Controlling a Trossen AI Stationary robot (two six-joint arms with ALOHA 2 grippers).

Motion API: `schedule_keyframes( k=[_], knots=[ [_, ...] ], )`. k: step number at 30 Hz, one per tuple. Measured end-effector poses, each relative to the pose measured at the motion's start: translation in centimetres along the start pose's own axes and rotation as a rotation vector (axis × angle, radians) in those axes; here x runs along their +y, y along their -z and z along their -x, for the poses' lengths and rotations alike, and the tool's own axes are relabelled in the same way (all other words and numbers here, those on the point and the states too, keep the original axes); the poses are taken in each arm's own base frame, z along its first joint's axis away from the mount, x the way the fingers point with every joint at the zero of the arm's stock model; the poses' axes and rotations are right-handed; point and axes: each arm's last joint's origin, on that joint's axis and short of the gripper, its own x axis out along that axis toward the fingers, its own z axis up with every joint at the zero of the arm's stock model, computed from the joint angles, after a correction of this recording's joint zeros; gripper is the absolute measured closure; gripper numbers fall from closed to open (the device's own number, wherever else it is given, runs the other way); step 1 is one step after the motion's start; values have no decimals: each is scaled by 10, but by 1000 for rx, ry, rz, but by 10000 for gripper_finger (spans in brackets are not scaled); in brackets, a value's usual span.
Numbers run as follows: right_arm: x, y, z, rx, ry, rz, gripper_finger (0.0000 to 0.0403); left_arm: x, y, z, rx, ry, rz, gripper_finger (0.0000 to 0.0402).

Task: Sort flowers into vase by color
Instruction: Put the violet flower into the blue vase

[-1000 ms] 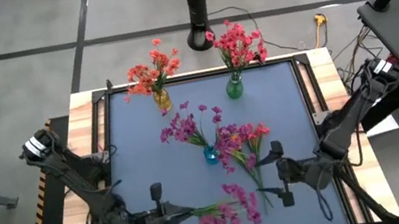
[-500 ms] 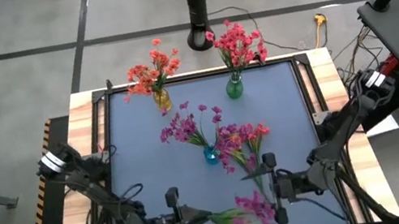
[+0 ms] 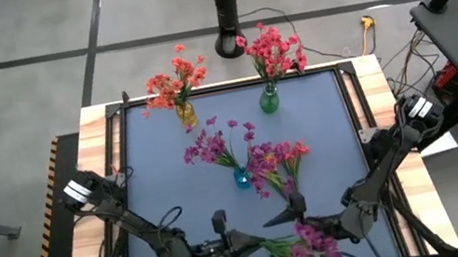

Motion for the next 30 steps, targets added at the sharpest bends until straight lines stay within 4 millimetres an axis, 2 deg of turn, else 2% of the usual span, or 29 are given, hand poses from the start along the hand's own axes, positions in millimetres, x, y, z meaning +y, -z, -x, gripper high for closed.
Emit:
schedule_keyframes(
  k=[5, 9, 17, 30],
  knots=[
    [-2, -4, 0, -20, -2, -8, 77, -2, 5, 1, 7, 5, -11, 400],
    [-4, -8, 2, -68, -14, -27, 95, -1, 6, 1, 9, 1, -13, 400],
    [-7, -4, -5, -64, -14, -25, 162, 5, 10, -5, 19, -19, 8, 399],
    [-7, -3, -5, -63, -14, -25, 268, 7, 10, -6, 19, -33, 13, 380]
  ],
)
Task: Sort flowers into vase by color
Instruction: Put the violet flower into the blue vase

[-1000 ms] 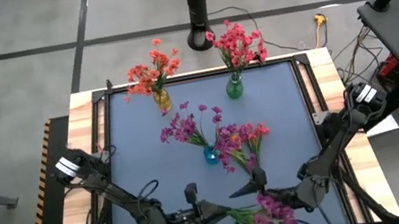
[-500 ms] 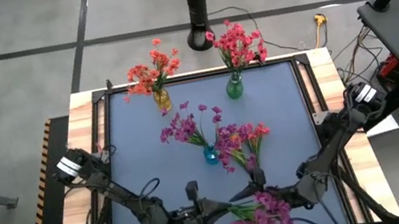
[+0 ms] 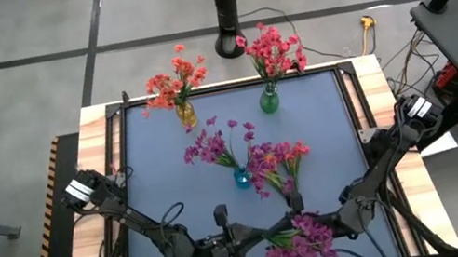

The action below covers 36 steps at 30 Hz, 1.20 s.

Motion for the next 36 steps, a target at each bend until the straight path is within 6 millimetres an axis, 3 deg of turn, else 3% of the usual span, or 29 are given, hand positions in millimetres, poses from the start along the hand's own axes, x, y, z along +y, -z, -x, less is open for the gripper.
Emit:
schedule_keyframes(
  k=[9, 24, 32, 36],
  knots=[
    [0, 0, 0, 1, 0, 0, 314, 1, 1, 0, 27, -38, 1, 357],
    [-5, -5, 3, -6, 8, -36, 333, -7, 0, 14, 176, -188, 40, 203],
    [-19, -20, 8, 29, 29, -81, 335, -6, 7, 20, 338, -394, 10, 180],
    [-29, -26, 7, 84, 32, -98, 335, -12, 7, 27, 381, -413, -41, 180]
  ],
)
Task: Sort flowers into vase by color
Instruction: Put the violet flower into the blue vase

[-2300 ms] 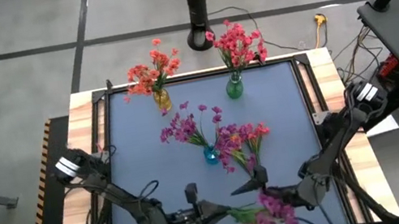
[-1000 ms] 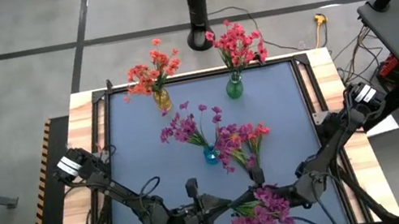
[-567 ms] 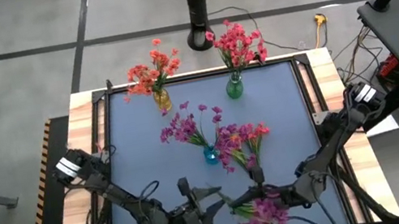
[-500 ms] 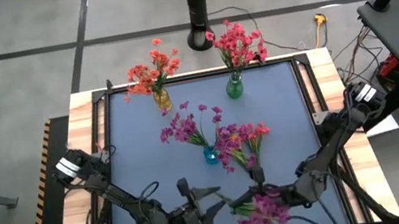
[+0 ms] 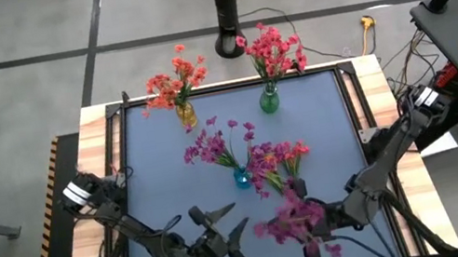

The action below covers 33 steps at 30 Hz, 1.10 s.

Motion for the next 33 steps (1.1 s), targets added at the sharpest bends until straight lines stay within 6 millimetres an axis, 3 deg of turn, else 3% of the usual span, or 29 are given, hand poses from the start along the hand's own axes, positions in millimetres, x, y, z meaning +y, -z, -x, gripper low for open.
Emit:
schedule_keyframes(
  k=[11, 17, 23, 33],
  knots=[
    [-29, -7, -18, 141, 59, 12, 335, -1, 5, 15, -22, 76, -52, 183],
    [-43, -7, -26, 143, 102, 19, 335, 5, 25, 18, -61, 316, -169, 192],
    [-53, -5, -32, 147, 122, 16, 335, 36, 31, 22, 27, 669, -37, 228],
    [-69, 1, -43, 136, 96, -14, 335, 112, 20, 31, 2, 656, -58, 287]
  ],
)
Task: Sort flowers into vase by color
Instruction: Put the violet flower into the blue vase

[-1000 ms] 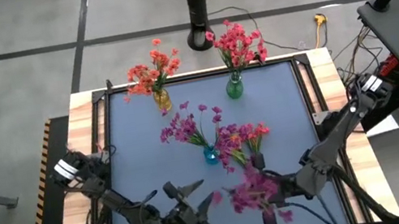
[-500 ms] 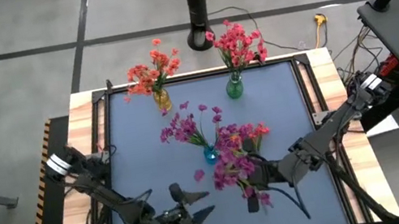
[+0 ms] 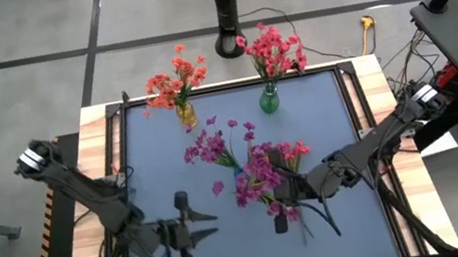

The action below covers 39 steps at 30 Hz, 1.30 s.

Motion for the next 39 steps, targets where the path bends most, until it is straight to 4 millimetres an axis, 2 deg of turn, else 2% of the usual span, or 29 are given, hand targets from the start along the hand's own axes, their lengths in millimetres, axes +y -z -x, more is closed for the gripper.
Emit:
schedule_keyframes(
  k=[4, 11, 14, 25, 39],
  knots=[
    [-1, 0, -3, -17, 7, 10, 335, 14, 11, 15, -9, -7, 60, 305],
    [-6, 0, -6, -26, 27, 24, 335, 23, 29, 25, 7, -86, 75, 324],
    [-12, 1, -9, -22, 47, 22, 335, 26, 29, 26, 14, -169, 82, 325],
    [-31, 7, -19, 7, 102, 30, 335, 28, 22, 26, 18, -209, 84, 325],
    [-37, 22, -23, 49, 117, 45, 335, 30, 24, 27, 35, -287, 77, 325]
  ],
)
